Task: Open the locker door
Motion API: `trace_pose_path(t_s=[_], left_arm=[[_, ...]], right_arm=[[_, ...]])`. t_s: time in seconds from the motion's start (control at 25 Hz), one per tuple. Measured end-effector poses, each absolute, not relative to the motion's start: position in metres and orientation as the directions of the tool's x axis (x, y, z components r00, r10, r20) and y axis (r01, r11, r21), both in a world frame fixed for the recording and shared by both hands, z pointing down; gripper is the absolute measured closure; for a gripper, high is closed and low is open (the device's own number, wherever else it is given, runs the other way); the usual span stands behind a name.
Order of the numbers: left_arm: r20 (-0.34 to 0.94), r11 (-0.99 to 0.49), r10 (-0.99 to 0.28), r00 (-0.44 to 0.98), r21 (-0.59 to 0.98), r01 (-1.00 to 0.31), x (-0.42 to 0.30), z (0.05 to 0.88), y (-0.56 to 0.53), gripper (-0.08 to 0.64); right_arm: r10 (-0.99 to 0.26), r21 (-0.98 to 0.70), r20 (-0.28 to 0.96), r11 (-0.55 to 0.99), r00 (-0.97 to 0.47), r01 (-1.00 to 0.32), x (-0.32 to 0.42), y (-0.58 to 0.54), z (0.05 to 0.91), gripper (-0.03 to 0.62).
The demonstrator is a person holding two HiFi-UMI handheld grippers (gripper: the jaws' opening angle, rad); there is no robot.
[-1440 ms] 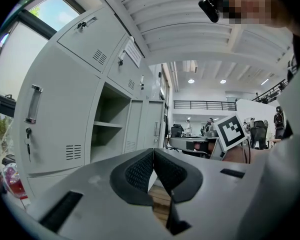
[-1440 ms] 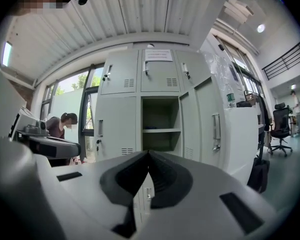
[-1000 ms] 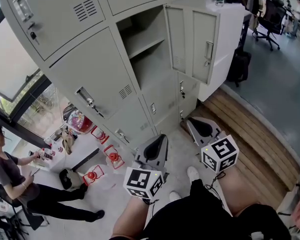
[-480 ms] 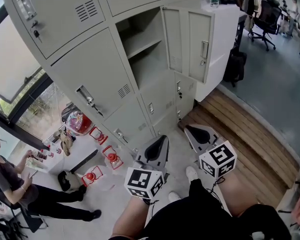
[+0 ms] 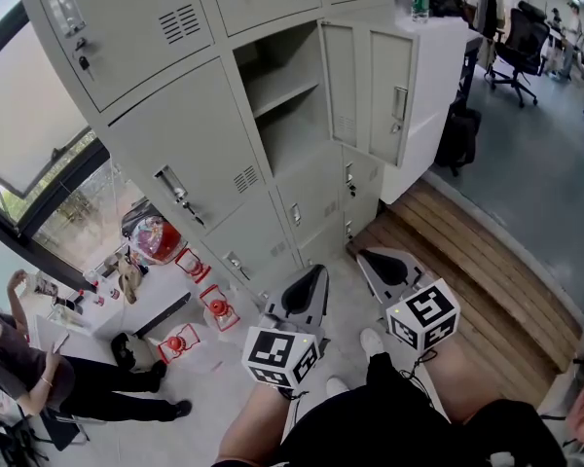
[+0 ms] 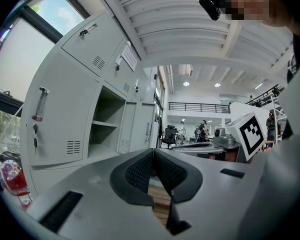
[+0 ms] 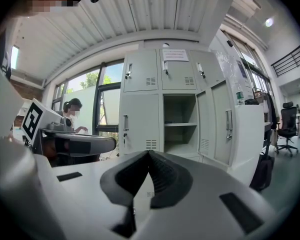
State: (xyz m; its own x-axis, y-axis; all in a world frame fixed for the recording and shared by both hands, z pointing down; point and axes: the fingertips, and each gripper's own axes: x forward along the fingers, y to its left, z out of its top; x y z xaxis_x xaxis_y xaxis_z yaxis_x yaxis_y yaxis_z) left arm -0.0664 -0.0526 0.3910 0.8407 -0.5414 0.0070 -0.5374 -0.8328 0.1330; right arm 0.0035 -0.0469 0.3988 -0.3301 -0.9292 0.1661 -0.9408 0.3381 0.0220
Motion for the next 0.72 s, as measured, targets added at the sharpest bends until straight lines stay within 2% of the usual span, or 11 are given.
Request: trace_pose_path(t_s=[0.72], left_arm=[[0.0,-0.84,-0.531,0.848,0.13,-0.526,-0.055,0.387,-0.049,0.543]], right_arm=[[-0.931,0.0,0.156,0.334,-0.33,-0.943,0.015,-0.04,0.394,0.538]])
